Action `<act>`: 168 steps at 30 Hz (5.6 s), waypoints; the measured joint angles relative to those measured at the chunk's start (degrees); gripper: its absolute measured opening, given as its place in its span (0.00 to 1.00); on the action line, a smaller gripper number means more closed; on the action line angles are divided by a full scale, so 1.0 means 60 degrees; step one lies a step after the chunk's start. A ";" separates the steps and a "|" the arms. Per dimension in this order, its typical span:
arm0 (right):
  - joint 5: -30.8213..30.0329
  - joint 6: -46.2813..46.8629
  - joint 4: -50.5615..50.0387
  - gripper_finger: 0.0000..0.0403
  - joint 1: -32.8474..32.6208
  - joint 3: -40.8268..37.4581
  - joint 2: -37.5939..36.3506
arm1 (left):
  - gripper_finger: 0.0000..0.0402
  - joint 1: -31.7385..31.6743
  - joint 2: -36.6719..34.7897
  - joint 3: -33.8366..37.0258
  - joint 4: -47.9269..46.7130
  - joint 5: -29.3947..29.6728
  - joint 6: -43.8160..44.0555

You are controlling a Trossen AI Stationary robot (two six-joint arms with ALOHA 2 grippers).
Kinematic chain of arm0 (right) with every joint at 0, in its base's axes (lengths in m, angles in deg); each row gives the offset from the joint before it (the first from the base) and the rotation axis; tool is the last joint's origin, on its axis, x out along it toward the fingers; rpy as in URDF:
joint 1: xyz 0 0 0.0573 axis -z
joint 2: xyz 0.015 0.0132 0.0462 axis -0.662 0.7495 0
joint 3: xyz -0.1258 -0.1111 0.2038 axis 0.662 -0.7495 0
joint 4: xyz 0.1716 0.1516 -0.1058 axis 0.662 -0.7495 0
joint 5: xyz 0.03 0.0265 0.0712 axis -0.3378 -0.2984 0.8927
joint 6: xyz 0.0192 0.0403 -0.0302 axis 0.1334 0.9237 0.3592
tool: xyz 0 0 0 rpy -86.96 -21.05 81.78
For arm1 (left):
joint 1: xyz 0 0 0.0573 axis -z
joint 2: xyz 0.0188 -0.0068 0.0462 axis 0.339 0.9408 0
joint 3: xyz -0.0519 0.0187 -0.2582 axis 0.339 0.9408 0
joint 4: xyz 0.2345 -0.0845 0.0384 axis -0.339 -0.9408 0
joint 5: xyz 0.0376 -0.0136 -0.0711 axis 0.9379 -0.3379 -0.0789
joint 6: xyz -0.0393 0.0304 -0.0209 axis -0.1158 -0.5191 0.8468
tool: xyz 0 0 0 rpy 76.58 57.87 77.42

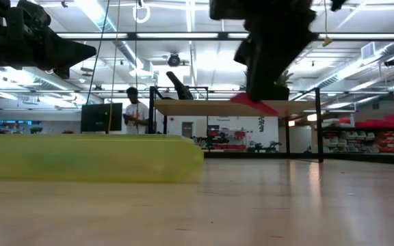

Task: Pack school essentials
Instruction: Put the red eraser into the supply box, then put the gray sticky notes into the supply box

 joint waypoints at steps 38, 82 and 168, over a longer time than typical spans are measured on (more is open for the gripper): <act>-0.0595 -0.2764 0.6649 0.18 0.1242 0.0239 0.2002 | 0.09 0.0000 -0.0001 -0.0003 -0.0047 -0.0001 0.0000; -0.0128 -0.1768 0.0685 0.38 0.1204 0.5416 0.4087 | 0.08 0.0000 -0.0001 0.0000 -0.0171 -0.0003 0.0000; 0.2195 1.1648 -0.0991 0.44 -0.3477 -0.5894 -0.3738 | 0.09 0.0000 -0.0001 -0.0003 -0.0222 -0.0002 0.0000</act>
